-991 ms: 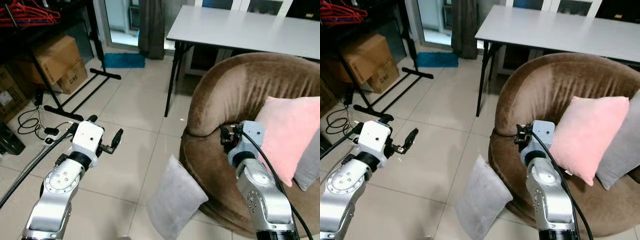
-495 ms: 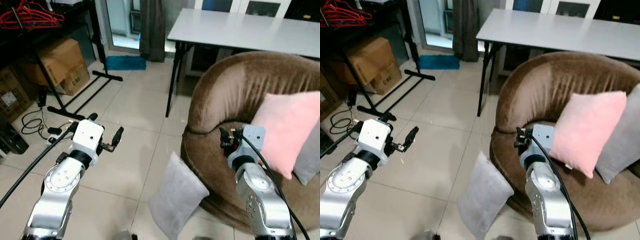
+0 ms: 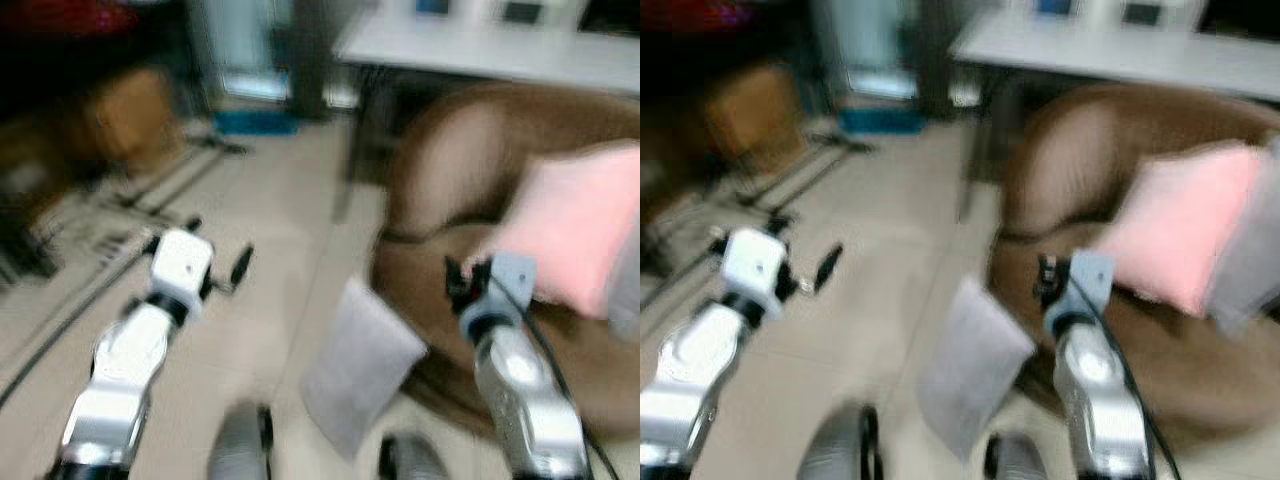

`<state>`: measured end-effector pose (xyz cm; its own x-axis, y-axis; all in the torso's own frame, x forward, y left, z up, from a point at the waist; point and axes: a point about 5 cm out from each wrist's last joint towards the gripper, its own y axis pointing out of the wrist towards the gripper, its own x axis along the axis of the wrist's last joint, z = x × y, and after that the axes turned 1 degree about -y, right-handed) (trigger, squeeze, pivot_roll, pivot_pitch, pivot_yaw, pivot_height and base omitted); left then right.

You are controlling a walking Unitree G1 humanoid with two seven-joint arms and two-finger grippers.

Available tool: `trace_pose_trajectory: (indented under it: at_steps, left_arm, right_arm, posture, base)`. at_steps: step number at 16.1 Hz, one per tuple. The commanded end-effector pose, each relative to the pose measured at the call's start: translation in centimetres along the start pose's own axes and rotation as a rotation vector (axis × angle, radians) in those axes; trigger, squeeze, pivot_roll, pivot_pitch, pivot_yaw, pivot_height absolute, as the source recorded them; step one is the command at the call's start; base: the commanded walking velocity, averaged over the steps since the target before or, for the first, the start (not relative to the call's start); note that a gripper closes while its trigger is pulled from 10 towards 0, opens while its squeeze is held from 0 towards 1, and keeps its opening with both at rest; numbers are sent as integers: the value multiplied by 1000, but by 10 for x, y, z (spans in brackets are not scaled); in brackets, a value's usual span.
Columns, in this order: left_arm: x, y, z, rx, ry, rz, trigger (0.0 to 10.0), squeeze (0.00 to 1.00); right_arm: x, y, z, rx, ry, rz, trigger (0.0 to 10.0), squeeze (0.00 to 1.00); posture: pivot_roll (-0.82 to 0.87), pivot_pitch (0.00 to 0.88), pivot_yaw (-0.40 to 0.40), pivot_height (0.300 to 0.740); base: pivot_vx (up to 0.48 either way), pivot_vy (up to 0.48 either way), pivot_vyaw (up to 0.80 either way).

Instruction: Move the pillow to the sofa from floor

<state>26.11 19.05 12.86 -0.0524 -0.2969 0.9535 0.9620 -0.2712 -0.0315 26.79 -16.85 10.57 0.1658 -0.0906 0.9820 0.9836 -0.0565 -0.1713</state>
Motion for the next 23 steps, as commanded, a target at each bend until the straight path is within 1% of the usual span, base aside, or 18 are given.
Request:
trace_pose_trajectory:
  at_steps: [1, 3, 5, 9, 13, 20, 23]
  left_arm:
    - [-2, 1, 1, 0, 4, 14, 10000, 0]
    - [-3, 0, 2, 8, -6, 19, 10000, 0]
    - [-5, 0, 4, 14, -10, 31, 10000, 0]
    - [-7, -1, 4, 9, -22, 33, 10000, 0]
    - [-8, -1, 5, 6, -23, 36, 10000, 0]
    - [-8, 1, 6, 2, -24, 31, 10000, 0]
    - [-7, 0, 7, 2, -21, 29, 10000, 0]
  right_arm:
    - [-6, -1, 2, 4, 4, 20, 10000, 0]
    - [-4, 0, 3, 12, -12, 13, 10000, 0]
    - [-5, 1, 5, 22, -43, 22, 10000, 0]
    - [-6, 2, 7, 28, -41, 22, 10000, 0]
    - [-7, 2, 5, 11, -35, 25, 10000, 0]
    - [-7, 6, 7, 16, -27, 30, 10000, 0]
    - [-8, 7, 6, 9, -38, 37, 10000, 0]
  posture:
    - [-59, 0, 19, 580]
    - [-59, 0, 19, 560]
    - [-59, 0, 19, 560]
    - [-55, 0, 12, 560]
    - [-58, 0, 18, 560]
    - [-54, 0, 12, 560]
    - [-54, 0, 12, 560]
  base:
    - [0, 0, 0]
    - [0, 0, 0]
    - [0, 0, 0]
    - [0, 0, 0]
    - [246, 0, 0]
    - [278, 0, 0]
    - [314, 0, -788]
